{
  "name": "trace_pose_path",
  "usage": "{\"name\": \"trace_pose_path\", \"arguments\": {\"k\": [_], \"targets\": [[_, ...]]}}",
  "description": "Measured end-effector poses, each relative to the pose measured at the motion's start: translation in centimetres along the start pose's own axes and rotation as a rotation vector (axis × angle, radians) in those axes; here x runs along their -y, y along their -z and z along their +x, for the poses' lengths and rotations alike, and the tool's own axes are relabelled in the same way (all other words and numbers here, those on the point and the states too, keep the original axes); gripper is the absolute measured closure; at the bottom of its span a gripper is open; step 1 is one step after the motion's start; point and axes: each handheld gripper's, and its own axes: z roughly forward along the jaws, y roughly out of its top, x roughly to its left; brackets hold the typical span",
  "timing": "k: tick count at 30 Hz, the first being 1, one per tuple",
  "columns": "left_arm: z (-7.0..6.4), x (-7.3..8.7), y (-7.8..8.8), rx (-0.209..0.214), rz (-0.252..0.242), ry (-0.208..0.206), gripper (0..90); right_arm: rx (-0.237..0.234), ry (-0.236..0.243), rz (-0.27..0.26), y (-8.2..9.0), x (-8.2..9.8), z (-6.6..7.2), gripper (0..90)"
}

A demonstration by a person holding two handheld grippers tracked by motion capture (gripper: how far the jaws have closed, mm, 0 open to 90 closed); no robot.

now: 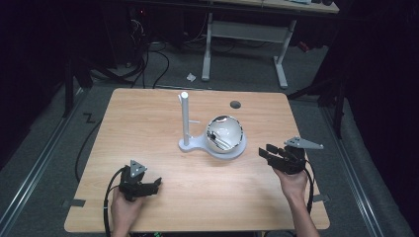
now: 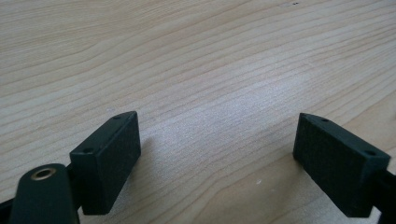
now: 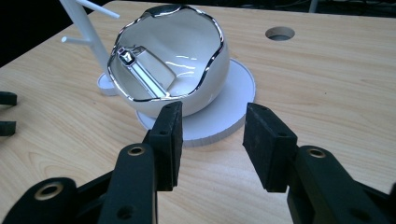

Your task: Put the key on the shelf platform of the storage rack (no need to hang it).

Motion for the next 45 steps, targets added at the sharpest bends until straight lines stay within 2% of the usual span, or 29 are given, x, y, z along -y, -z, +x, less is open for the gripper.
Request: {"name": "trace_pose_path", "arguments": {"k": [8,21,45], "targets": [[0.0,0.0,0.0,-0.001,-0.002,0.001,15.3,-0.008,0.016,0.001,0.4,0.9,1.2,57.7],[0.0,0.0,0.0,0.0,0.0,0.0,15.3,-0.02,0.014,0.004,0.4,2.0,1.8,57.7],[0.0,0.0,0.0,0.0,0.0,0.0,15.3,-0.096,0.004,0.047,-1.7,4.5,3.7,57.7]]}}
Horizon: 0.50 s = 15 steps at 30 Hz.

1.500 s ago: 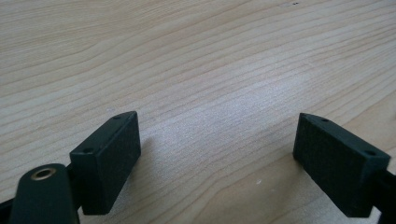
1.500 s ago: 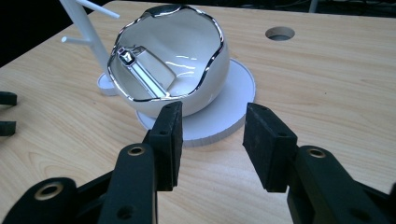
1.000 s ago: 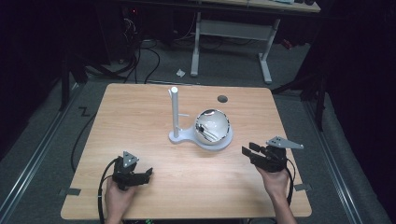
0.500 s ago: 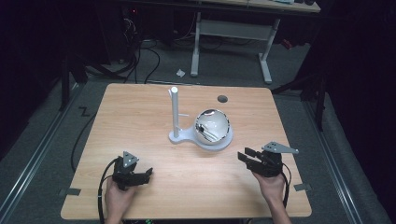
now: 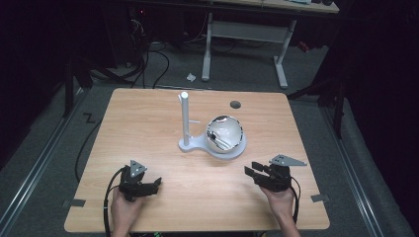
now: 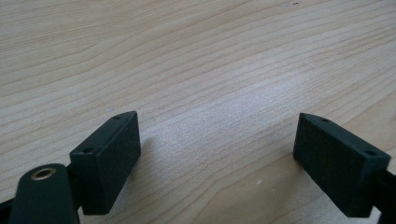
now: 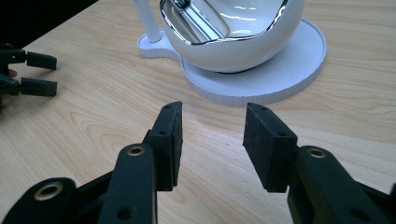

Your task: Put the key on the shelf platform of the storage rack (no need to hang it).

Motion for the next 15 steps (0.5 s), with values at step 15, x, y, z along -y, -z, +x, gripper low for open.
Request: {"name": "trace_pose_path", "arguments": {"k": [15], "targets": [[0.0,0.0,0.0,0.0,0.0,0.0,15.3,-0.018,0.016,0.029,-1.7,1.1,1.0,58.6]]}}
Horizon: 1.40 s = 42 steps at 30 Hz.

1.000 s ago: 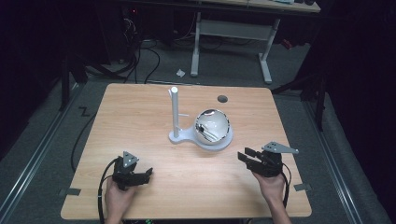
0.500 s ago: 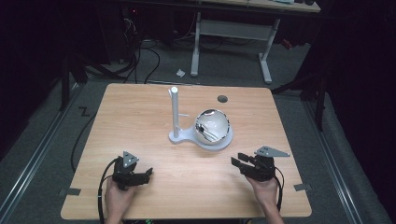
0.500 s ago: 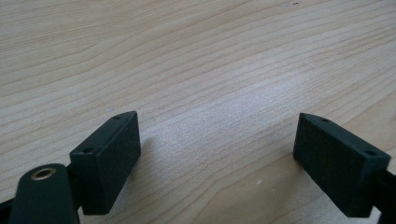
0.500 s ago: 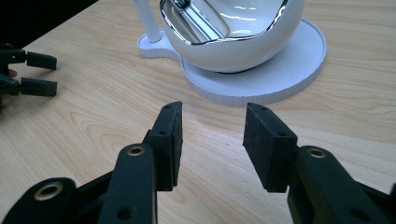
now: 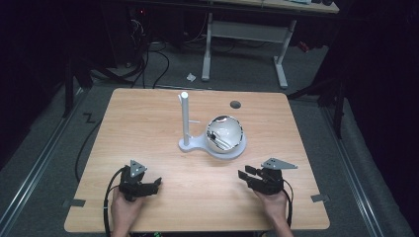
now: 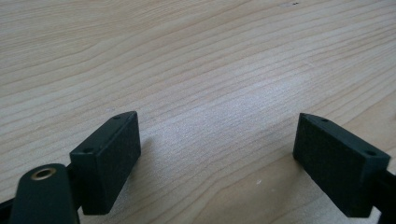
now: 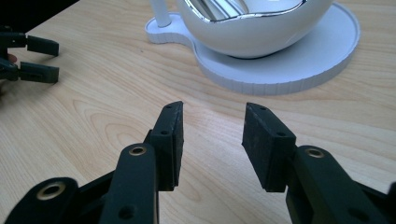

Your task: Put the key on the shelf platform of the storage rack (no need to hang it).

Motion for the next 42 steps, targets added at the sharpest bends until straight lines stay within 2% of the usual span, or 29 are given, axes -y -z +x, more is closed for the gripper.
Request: {"name": "trace_pose_path", "arguments": {"k": [17,28,35,42], "targets": [[0.0,0.0,0.0,0.0,0.0,0.0,15.3,0.007,0.022,0.056,-2.3,1.4,1.0,58.5],[0.0,0.0,0.0,0.0,0.0,0.0,15.4,0.061,0.093,0.088,-3.3,1.9,1.9,57.6],[0.0,0.0,0.0,0.0,0.0,0.0,15.3,0.069,0.111,0.1,-3.7,2.2,2.3,56.7],[0.0,0.0,0.0,0.0,0.0,0.0,15.3,0.091,0.162,0.125,-4.0,2.2,2.8,54.0]]}}
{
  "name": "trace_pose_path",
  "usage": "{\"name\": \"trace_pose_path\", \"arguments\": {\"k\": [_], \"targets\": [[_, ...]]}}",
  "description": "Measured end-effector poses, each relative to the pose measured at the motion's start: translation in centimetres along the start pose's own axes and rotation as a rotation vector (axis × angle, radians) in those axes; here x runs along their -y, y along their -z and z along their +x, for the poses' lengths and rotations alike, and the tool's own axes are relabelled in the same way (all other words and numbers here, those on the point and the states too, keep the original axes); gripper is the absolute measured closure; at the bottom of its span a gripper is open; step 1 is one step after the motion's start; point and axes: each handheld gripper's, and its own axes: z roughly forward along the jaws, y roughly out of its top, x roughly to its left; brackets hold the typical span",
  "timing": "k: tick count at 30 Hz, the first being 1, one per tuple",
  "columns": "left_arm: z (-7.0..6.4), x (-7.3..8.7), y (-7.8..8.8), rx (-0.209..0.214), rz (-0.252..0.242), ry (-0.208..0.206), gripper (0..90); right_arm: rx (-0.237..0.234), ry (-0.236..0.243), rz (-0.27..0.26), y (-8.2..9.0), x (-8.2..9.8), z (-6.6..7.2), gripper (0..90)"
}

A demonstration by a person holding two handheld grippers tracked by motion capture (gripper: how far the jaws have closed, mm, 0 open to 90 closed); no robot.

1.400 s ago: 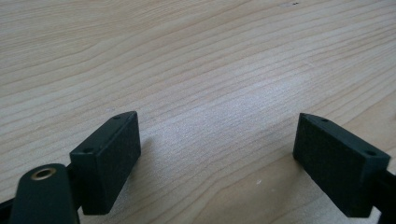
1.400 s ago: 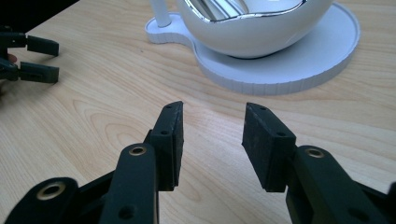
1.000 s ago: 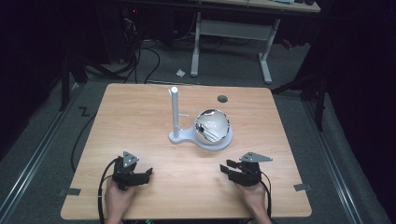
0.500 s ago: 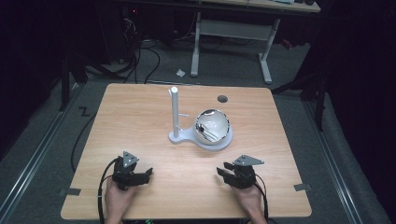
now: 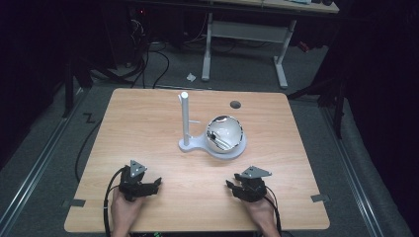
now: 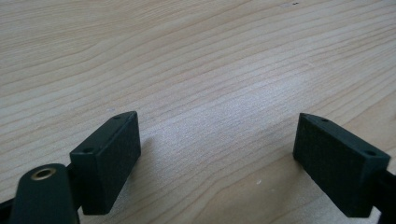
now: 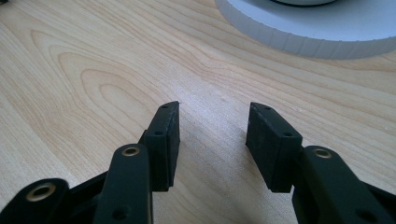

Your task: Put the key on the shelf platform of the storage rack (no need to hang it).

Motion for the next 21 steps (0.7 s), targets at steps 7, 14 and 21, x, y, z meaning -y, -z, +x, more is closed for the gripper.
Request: {"name": "trace_pose_path", "arguments": {"k": [7,14,21], "targets": [[0.0,0.0,0.0,0.0,0.0,0.0,15.3,0.022,0.048,0.008,-0.09,-0.01,0.53,50.8],[0.0,0.0,0.0,0.0,0.0,0.0,15.3,0.023,0.05,0.01,-0.09,-0.01,0.56,50.5],[0.0,0.0,0.0,0.0,0.0,0.0,15.3,0.023,0.05,0.01,-0.09,-0.02,0.56,50.5]]}}
